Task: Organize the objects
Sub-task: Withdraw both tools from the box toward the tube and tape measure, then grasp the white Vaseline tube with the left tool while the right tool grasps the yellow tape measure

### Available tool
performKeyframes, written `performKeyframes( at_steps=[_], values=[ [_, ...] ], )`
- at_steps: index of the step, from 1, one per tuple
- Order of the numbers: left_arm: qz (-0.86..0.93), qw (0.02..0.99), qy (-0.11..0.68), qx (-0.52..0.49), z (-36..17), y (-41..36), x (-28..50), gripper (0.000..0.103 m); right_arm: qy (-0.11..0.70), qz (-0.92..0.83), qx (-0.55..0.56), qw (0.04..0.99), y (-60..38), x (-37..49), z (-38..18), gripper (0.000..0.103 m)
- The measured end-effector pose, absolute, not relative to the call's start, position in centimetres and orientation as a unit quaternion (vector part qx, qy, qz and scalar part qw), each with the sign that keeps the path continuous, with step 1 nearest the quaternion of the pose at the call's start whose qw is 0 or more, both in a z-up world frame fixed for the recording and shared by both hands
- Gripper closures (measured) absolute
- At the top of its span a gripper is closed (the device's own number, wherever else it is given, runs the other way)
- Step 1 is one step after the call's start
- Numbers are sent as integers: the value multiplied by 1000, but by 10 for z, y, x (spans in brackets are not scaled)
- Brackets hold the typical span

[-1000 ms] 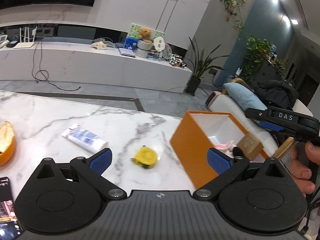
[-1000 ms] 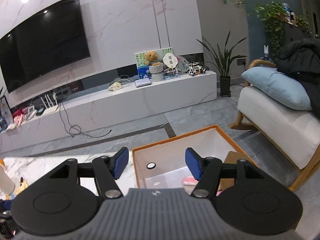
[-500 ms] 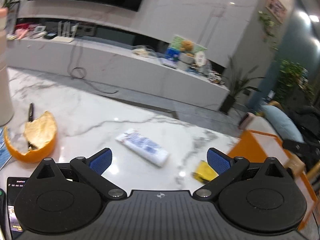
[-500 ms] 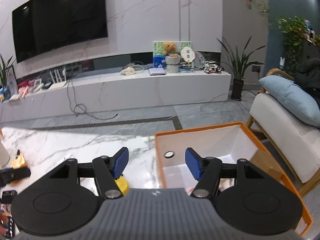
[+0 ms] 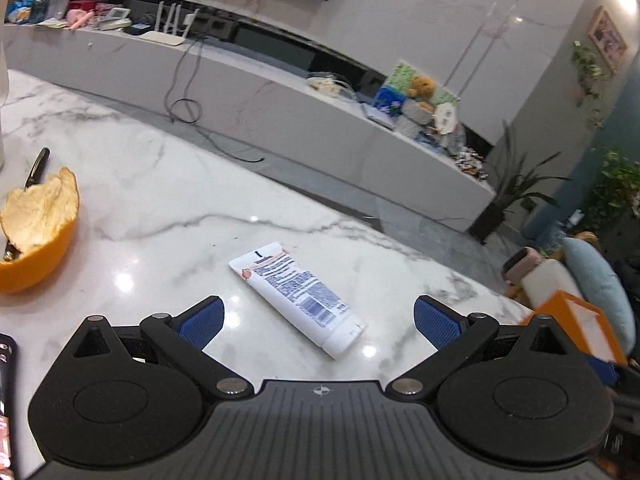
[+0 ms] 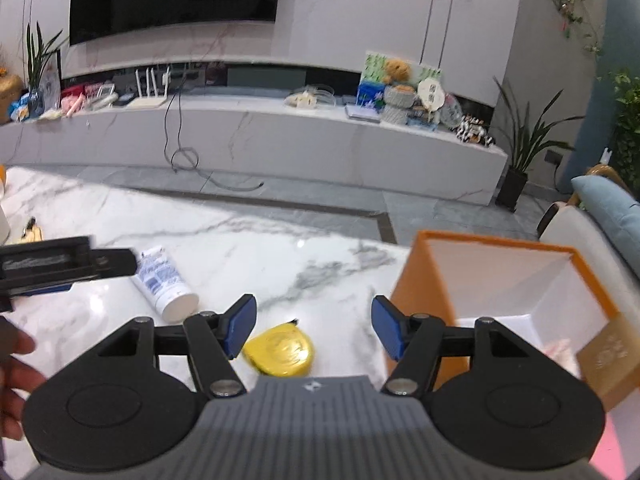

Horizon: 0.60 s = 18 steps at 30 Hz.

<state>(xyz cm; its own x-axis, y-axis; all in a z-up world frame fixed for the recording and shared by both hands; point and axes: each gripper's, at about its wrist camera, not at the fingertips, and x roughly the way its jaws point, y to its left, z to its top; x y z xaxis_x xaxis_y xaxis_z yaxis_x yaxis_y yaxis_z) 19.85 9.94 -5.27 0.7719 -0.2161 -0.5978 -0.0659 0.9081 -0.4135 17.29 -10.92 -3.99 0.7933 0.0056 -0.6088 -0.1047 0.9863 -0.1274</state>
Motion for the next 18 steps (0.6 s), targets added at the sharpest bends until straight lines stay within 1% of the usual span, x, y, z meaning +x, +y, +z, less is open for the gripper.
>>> performKeyframes(
  at_steps=[4, 8, 18],
  values=[
    [-20, 913, 344, -218, -63, 97, 207, 0, 328, 26, -99, 939, -100, 181, -54, 37],
    [-12, 909, 346, -233, -68, 95, 216, 0, 340, 23, -95, 935, -103, 187, -63, 37],
    [-8, 918, 354, -176, -69, 70, 228, 0, 356, 29, -100, 929, -106, 191, -78, 37]
  ],
)
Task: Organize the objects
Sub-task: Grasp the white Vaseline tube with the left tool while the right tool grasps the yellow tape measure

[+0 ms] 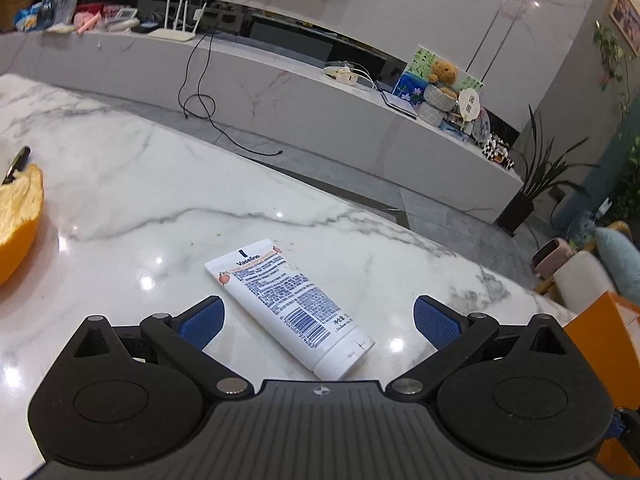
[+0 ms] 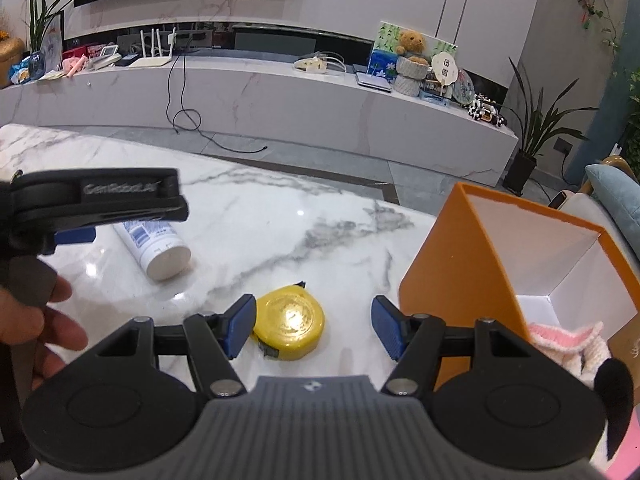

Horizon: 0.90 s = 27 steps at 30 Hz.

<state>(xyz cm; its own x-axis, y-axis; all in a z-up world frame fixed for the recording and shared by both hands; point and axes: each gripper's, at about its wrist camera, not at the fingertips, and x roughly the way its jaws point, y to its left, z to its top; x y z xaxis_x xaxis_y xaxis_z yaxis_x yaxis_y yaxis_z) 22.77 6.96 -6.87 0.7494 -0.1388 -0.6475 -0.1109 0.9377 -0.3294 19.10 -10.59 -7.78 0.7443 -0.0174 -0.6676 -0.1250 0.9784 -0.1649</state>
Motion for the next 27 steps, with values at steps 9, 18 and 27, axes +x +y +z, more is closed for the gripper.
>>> performKeyframes(
  at_steps=[9, 18, 27],
  values=[
    [3, 915, 366, -169, -76, 74, 233, 0, 361, 28, -92, 927, -106, 196, -82, 37],
    [1, 915, 373, -156, -85, 69, 240, 0, 368, 28, -98, 924, -103, 198, -87, 37],
    [-3, 926, 374, -49, -92, 44, 244, 0, 377, 21, -91, 921, -105, 205, -94, 33]
  ],
)
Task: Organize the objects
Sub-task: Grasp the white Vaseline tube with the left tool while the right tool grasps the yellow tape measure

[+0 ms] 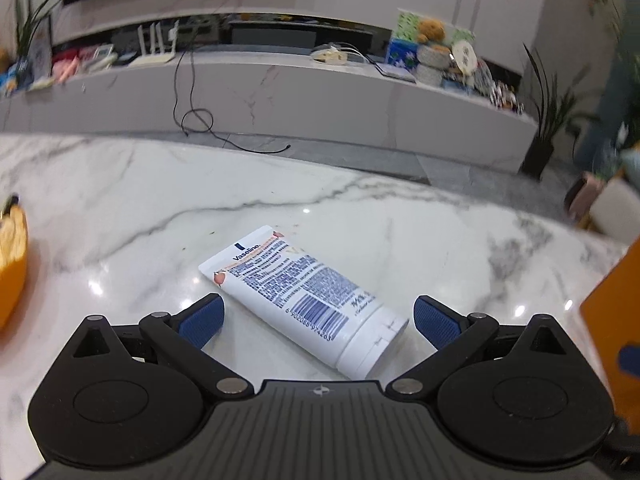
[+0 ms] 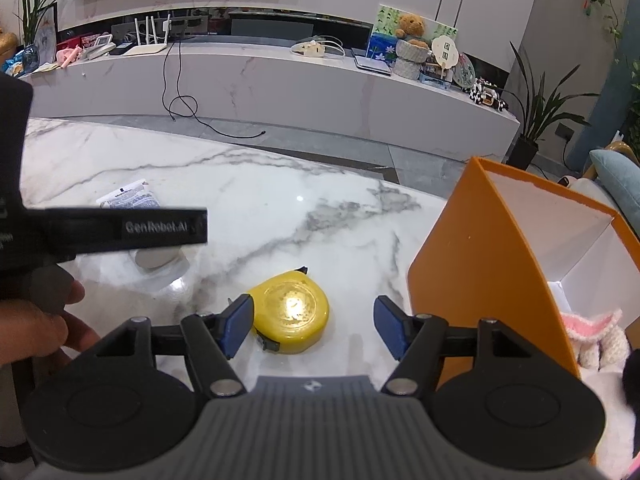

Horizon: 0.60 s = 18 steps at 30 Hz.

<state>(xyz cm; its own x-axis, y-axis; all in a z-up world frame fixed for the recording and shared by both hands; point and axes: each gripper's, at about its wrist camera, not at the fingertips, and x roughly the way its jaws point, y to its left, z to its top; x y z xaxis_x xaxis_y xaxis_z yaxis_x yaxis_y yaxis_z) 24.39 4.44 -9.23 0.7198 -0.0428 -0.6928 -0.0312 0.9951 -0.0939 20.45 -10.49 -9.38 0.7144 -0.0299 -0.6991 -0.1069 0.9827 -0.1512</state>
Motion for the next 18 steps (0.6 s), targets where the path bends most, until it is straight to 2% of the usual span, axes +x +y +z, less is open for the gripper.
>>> performKeyframes(
  at_steps=[6, 7, 9, 12, 18],
  values=[
    [-17, 927, 372, -45, -90, 50, 240, 0, 383, 13, -86, 920, -106, 212, -103, 31],
    [-24, 927, 373, -40, -88, 52, 239, 6, 382, 11, -83, 920, -106, 213, -103, 29],
    [-33, 926, 375, -27, -86, 53, 237, 28, 381, 11, -74, 921, -107, 215, -104, 28],
    [-44, 925, 378, -15, -84, 58, 234, 43, 384, 14, -57, 921, -109, 219, -106, 28],
    [-75, 920, 385, -9, -83, 69, 224, 44, 400, 19, -35, 916, -107, 223, -110, 26]
  ],
)
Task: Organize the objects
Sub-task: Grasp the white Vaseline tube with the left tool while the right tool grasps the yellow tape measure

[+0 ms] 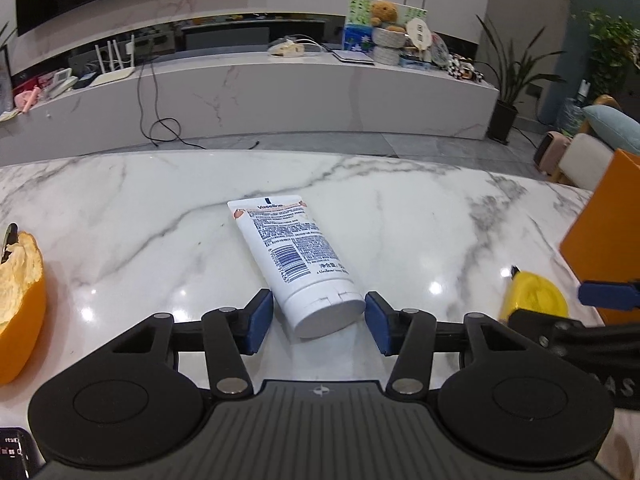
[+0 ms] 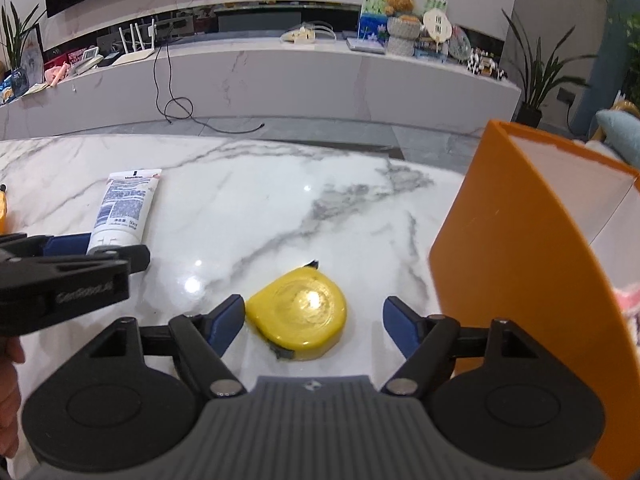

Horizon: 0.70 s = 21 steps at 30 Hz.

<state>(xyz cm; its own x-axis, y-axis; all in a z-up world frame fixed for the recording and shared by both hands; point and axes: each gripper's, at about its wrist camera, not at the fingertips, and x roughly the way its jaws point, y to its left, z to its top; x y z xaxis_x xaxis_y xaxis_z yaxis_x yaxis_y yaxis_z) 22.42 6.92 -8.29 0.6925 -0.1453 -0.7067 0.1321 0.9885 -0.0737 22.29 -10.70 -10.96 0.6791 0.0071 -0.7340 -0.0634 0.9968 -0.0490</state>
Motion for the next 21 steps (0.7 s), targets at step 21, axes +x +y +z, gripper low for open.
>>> performKeyframes(
  at_steps=[21],
  values=[
    [-170, 891, 420, -20, -76, 87, 138, 44, 455, 58, -41, 888, -97, 217, -114, 40]
  ],
)
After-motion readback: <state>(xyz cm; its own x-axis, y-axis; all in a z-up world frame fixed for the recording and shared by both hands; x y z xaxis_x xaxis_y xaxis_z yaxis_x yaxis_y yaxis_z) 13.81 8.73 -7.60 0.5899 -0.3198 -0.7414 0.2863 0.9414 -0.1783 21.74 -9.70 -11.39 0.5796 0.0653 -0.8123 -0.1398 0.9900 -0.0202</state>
